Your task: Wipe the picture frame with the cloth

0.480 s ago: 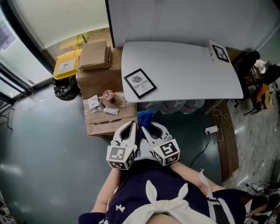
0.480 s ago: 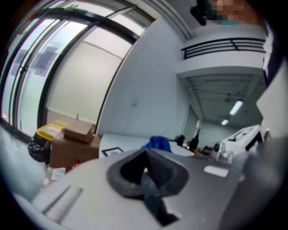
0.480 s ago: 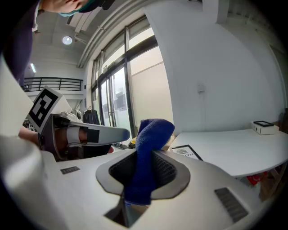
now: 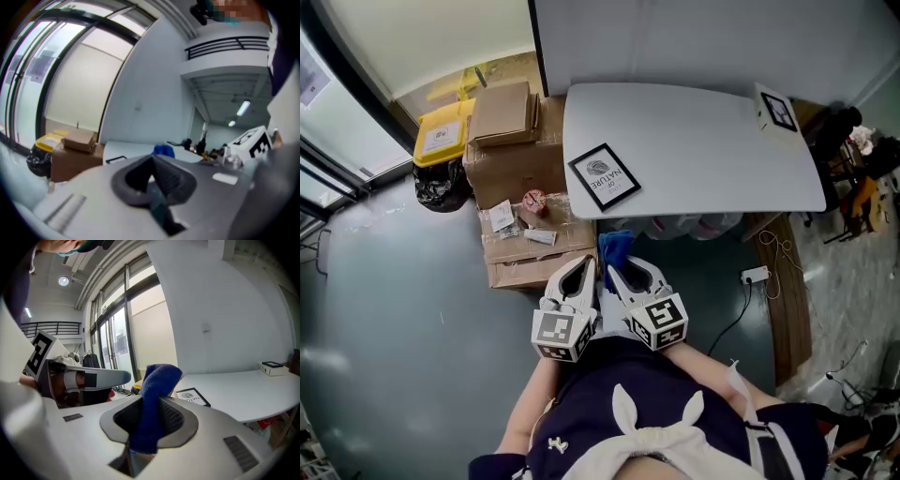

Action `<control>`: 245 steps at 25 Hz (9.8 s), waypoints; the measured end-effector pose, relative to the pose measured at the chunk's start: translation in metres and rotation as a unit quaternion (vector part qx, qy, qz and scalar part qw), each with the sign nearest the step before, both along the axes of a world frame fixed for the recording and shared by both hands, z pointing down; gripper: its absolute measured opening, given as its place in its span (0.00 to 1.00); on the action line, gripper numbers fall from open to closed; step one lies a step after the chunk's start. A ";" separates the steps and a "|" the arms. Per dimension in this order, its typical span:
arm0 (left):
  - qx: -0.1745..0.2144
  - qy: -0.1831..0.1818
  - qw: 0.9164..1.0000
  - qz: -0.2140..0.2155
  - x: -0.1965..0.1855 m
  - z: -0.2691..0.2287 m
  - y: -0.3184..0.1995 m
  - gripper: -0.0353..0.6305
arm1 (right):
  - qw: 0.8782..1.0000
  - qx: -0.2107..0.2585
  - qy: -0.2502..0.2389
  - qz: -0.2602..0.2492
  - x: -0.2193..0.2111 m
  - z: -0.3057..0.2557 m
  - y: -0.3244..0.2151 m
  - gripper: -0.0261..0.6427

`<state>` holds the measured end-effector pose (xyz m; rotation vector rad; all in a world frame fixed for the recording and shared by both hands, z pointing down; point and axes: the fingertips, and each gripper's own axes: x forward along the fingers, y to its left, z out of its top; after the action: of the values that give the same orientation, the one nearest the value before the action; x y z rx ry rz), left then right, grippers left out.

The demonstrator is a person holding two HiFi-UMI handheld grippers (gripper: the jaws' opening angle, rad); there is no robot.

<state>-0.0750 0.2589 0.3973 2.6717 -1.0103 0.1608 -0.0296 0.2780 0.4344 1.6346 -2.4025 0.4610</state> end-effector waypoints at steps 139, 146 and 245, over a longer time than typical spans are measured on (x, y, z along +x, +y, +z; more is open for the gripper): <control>-0.245 -0.260 0.933 -0.053 0.078 0.233 -0.258 0.06 | 0.850 -0.148 0.259 -0.435 0.032 0.192 -0.340 0.17; -0.248 -0.258 0.932 -0.053 0.077 0.233 -0.258 0.06 | 0.860 -0.157 0.253 -0.415 0.041 0.191 -0.345 0.17; -0.256 -0.210 0.942 -0.057 0.075 0.232 -0.259 0.06 | 0.889 -0.256 0.157 -0.345 0.042 0.194 -0.313 0.17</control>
<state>-0.0002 -0.0004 0.6291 2.1347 -1.0565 0.8719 0.0125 -0.0349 0.6283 0.5302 -2.1587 0.5675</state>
